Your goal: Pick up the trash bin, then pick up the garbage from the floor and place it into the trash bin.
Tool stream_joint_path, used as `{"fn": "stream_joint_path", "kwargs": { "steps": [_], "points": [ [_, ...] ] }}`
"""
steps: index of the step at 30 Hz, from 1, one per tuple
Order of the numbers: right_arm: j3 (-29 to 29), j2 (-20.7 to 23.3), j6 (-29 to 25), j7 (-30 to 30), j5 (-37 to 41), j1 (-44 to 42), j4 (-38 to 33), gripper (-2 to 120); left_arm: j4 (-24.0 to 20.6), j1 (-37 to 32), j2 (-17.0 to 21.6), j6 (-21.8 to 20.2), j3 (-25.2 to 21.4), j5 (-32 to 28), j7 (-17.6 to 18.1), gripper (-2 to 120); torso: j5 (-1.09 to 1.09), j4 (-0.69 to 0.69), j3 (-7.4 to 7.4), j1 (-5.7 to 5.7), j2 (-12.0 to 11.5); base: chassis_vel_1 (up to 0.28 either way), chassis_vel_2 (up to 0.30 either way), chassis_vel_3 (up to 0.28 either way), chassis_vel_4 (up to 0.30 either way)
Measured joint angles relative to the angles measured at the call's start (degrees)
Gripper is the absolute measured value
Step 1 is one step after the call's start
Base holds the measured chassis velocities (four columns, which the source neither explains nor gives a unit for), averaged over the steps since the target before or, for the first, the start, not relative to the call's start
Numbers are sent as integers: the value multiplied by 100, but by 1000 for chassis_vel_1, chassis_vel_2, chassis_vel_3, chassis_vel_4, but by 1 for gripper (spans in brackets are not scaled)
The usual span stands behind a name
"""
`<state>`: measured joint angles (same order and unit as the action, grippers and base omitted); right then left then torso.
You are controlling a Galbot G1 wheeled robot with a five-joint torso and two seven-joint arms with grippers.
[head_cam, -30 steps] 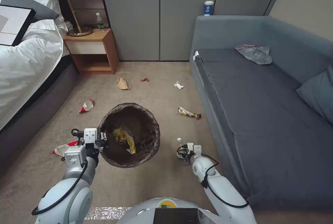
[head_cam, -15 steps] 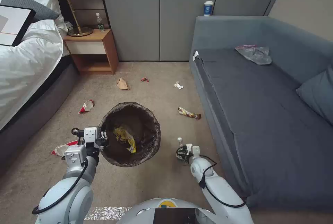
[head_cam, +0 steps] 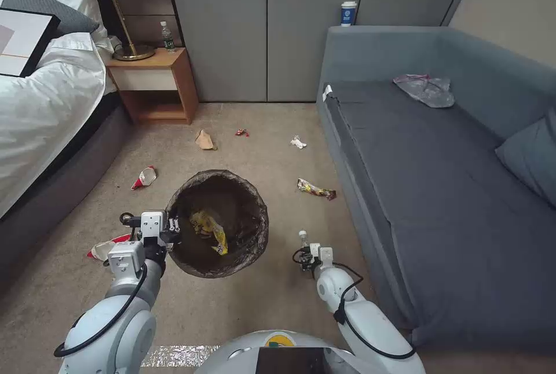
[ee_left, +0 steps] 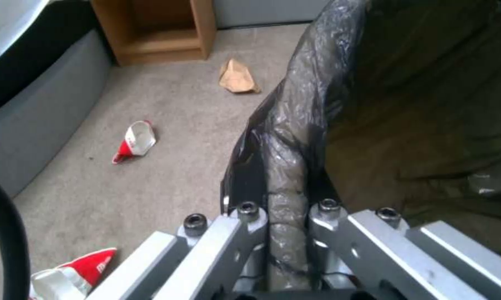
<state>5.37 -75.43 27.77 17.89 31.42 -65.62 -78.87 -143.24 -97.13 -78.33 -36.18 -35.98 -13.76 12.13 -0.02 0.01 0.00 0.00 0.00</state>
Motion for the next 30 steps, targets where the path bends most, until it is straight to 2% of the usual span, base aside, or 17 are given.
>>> {"fn": "stream_joint_path", "kwargs": {
  "steps": [3, 13, 16, 23, 30],
  "points": [
    [-16, 18, 2, 52, 5, -23, -72, 28, 0, 11, -2, 2, 2, -2, -2, 2, 1, -1, 0, 0, 0, 0, 0, 0, 0],
    [187, 150, -31, 116, 9, -91, -635, 27, 0, 32, 14, 3, -5, -20, -5, 2, 1, -1, 0, 0, 0, 0, 0, 0, 0],
    [402, 337, -7, 155, 182, -120, -1383, 27, 0, 37, 28, 0, -5, -23, -9, 2, 2, -1, 0, 0, 0, 0, 0, 0, 0],
    [571, 505, 65, 276, 458, -147, -2302, 27, 0, 37, 59, -10, -5, -29, -11, 2, 2, -2, 0, 0, 0, 0, 0, 0, 0],
    [676, 811, 220, 434, 921, -133, -3624, 27, 43, 31, 97, -34, -10, -32, -18, 2, 2, -2, 0, 0, 0, 0, 0, 0, 0]
  ]
}}
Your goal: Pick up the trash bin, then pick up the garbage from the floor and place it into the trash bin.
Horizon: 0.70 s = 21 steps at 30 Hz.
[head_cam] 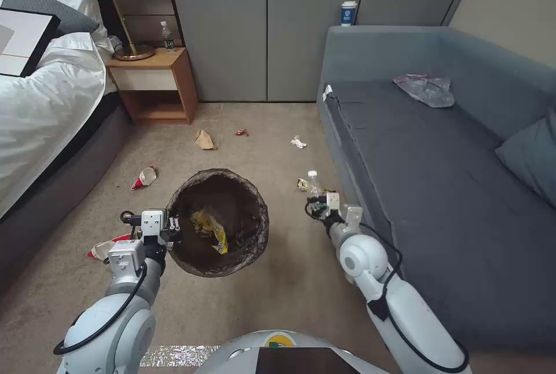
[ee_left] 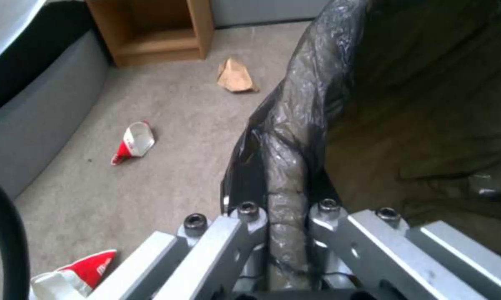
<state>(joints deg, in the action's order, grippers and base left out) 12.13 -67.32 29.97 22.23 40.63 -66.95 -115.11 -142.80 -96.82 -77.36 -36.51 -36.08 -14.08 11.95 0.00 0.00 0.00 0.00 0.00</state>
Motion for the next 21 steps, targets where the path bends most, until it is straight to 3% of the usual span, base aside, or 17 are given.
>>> {"fn": "stream_joint_path", "kwargs": {
  "steps": [13, 21],
  "points": [
    [7, 1160, 177, -742, 1135, 692, -1654, 27, 120, 14, 23, -71, 69, 61, -72, 2, 0, 0, 0, 0, 0, 0, 0, 0, 0],
    [-385, 1333, 405, -860, 1892, 1434, -1923, 27, 128, 12, 44, -107, 119, 112, -87, 2, 0, 1, 0, 0, 0, 0, 0, 0, 0]
  ]
}}
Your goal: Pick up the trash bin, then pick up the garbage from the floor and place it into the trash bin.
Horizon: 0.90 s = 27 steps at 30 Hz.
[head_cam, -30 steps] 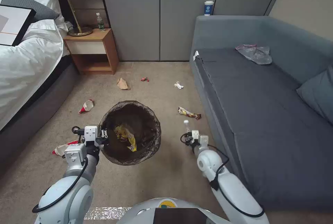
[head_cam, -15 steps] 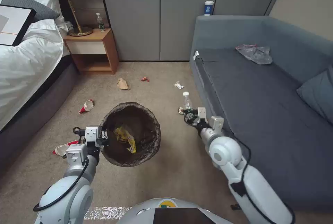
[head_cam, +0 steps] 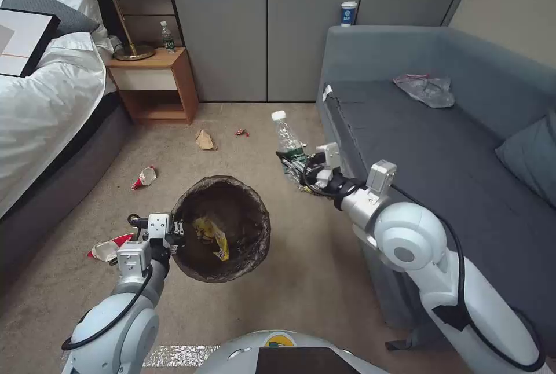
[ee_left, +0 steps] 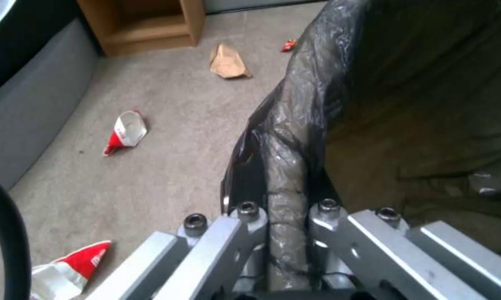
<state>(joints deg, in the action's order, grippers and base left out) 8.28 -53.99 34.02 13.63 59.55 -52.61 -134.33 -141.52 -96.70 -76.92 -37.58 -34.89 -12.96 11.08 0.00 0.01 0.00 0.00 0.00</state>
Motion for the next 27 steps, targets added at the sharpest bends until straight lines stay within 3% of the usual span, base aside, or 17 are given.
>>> {"fn": "stream_joint_path", "kwargs": {
  "steps": [10, 17, 26, 27],
  "points": [
    [-607, -16, 106, -143, 61, 333, -7, 27, 42, 24, -18, -15, 65, 39, -1, 2, 1, -1, 0, 0, 0, 0, 0, 0, 0],
    [-1729, -187, 183, 197, 396, 983, 156, 27, 45, 61, -4, -41, 84, 36, -6, 2, 1, 0, 0, 0, 0, 0, 0, 0, 0],
    [-2185, -179, 343, 436, 582, 1058, 163, 27, 43, 84, -10, -62, 78, 23, -7, 2, 1, -1, 0, 0, 0, 0, 0, 0, 0],
    [-2209, -187, 402, 451, 575, 1067, 159, 32, 41, 90, -16, -72, 80, 22, -7, 2, 1, -2, 0, 0, 0, 0, 0, 0, 0]
  ]
}}
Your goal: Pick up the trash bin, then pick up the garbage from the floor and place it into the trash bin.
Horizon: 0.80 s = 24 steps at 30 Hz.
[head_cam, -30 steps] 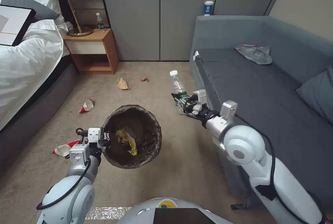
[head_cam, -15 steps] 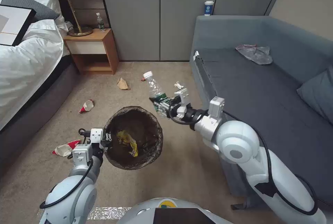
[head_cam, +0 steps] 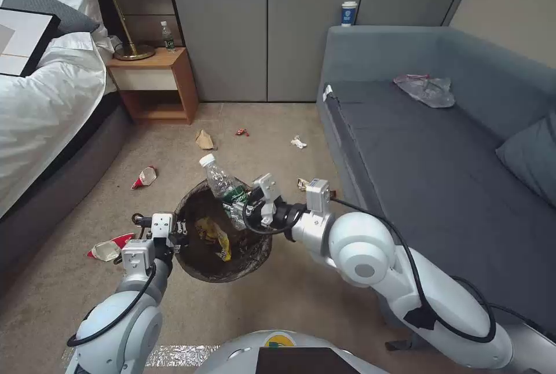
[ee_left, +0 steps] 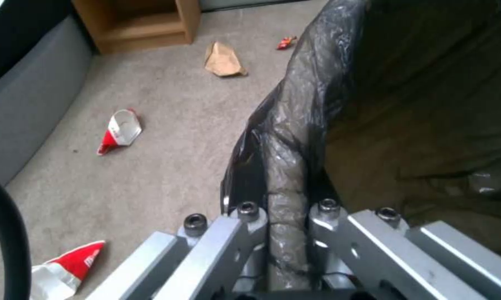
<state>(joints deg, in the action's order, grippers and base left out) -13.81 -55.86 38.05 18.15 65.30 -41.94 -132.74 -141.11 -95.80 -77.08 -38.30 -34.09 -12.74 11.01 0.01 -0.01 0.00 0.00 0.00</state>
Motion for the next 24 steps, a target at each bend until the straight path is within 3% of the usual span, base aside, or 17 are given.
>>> {"fn": "stream_joint_path", "kwargs": {
  "steps": [3, 6, 10, 13, 17, 24],
  "points": [
    [-52, -13, 19, 76, -5, 42, -1, 39, 0, 4, -10, -10, 1, -1, 0, 2, 0, 1, 0, 0, 0, 0, 0, 0, 0],
    [-95, -11, 44, 136, -19, 85, 2, 54, 5, 5, -31, -17, 5, -5, 0, 2, 0, 1, 0, 0, 0, 0, 0, 0, 0],
    [-110, -3, 70, 167, -31, 83, 4, 64, 12, 8, -38, -22, 14, -8, 1, 2, 0, 1, 0, 0, 0, 0, 0, 0, 0],
    [-145, 1, 80, 202, -40, 98, 6, 80, 21, 27, -45, -26, 14, -15, 2, 2, -1, 1, 0, 0, 0, 0, 0, 0, 0],
    [-176, 6, 81, 210, -40, 148, 6, 93, 22, 35, -44, -29, 14, -25, 2, 2, 0, 1, 0, 0, 0, 0, 0, 0, 0],
    [-222, -2, 74, 212, -35, 254, 11, 100, 15, 35, -59, -30, -3, -33, 2, 2, -1, 1, 0, 0, 0, 0, 0, 0, 0]
  ]
}}
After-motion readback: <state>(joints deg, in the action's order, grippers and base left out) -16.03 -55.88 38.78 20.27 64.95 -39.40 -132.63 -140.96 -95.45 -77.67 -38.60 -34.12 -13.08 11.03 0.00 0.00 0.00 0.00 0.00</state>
